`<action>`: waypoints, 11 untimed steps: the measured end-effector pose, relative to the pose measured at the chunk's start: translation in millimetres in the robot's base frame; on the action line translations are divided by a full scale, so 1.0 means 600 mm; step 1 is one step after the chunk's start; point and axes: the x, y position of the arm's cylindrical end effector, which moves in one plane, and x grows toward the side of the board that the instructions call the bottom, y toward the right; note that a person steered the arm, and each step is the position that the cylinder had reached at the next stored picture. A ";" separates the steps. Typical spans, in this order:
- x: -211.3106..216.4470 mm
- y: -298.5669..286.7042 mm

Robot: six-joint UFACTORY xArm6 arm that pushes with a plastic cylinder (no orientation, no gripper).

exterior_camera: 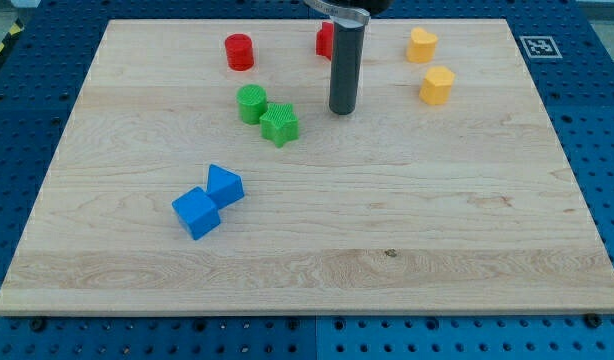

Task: Nudge the red star up

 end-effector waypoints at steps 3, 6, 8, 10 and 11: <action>-0.003 0.000; -0.011 0.000; -0.016 0.000; -0.030 0.000; -0.038 0.000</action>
